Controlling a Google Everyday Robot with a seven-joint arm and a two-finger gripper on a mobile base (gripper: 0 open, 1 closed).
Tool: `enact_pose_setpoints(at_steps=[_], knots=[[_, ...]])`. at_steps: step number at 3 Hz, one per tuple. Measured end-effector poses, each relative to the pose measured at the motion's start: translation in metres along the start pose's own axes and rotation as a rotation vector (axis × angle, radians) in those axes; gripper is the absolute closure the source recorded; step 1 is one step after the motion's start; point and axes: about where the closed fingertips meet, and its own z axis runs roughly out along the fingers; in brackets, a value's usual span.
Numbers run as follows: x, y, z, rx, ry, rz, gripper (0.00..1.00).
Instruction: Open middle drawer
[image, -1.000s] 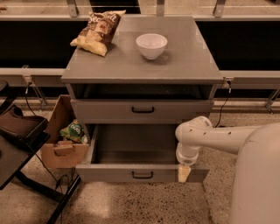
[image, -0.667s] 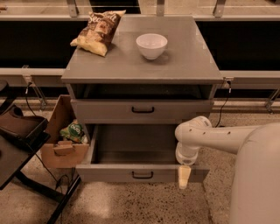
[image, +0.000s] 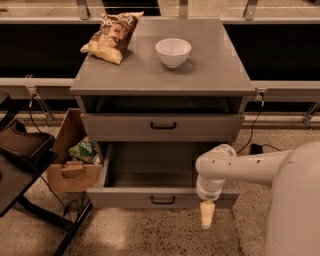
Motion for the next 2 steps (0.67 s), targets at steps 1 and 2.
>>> enact_pose_setpoints(at_steps=[1,2], knots=[[0.0016,-0.0009,0.0055,-0.005,-0.009,-0.001,0.00],[0.0008,0.0038,0.0141,-0.040,-0.016,0.009,0.22]])
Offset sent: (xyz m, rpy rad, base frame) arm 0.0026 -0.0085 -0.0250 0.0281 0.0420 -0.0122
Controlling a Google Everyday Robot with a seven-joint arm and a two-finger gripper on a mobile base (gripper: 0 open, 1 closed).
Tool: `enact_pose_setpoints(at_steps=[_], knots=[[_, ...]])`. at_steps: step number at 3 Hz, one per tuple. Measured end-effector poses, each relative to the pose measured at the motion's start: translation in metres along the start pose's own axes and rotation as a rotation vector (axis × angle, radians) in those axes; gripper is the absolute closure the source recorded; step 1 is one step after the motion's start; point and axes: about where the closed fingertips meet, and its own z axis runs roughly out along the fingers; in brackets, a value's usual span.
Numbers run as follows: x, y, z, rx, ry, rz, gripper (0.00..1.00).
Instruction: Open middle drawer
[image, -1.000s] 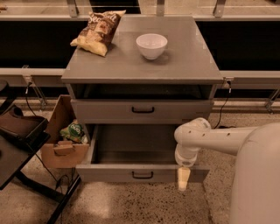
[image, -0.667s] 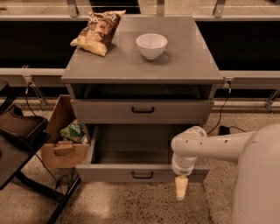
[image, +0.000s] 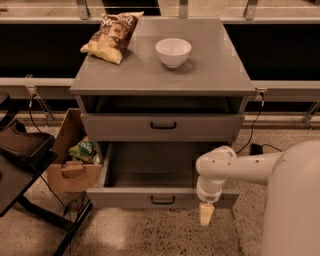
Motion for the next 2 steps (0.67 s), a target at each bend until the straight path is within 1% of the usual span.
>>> enact_pose_setpoints(at_steps=[1,2], knots=[[0.0042,0.0425,-0.0225,-0.080,0.057,0.064,0.46],[0.0042,0.0416,-0.0223,-0.080,0.057,0.064,0.70]])
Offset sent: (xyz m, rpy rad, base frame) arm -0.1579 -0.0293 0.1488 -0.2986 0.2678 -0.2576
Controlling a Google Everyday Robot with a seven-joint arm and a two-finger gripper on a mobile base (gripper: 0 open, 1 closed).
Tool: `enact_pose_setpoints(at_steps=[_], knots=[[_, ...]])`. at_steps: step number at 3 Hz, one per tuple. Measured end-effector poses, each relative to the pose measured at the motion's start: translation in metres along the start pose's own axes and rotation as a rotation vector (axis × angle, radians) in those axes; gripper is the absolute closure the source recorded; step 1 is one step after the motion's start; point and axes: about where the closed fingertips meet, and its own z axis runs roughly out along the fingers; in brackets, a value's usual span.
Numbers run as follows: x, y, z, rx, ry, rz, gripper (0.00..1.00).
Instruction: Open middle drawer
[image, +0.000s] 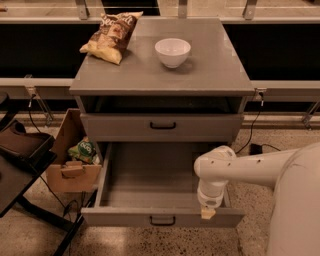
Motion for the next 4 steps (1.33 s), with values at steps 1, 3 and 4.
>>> enact_pose_setpoints(at_steps=[1,3,4], knots=[[0.005,0.013,-0.010,-0.016,0.025,0.023,0.92],[0.005,0.013,-0.011,-0.016,0.025,0.023,0.00],[-0.005,-0.003,-0.024,0.053,0.027,-0.017,0.00]])
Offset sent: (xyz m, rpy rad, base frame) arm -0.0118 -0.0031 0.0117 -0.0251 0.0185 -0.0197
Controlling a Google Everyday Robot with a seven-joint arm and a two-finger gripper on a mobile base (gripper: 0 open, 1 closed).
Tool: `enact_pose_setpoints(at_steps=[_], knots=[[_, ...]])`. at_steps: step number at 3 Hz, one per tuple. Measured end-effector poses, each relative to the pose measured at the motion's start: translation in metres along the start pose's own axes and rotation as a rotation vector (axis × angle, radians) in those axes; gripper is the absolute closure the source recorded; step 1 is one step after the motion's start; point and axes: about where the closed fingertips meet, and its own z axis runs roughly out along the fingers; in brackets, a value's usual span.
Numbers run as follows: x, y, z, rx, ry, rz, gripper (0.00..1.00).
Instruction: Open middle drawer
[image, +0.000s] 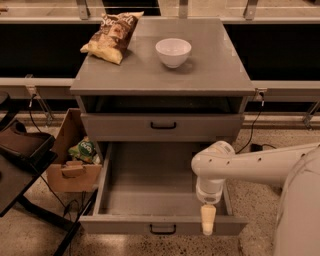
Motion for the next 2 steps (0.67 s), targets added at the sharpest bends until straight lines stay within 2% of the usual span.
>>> enact_pose_setpoints(at_steps=[1,2], knots=[[-0.016,-0.039,-0.042,0.145,0.047,-0.079,0.26],[-0.026,-0.068,-0.063,0.199,0.042,-0.120,0.49]])
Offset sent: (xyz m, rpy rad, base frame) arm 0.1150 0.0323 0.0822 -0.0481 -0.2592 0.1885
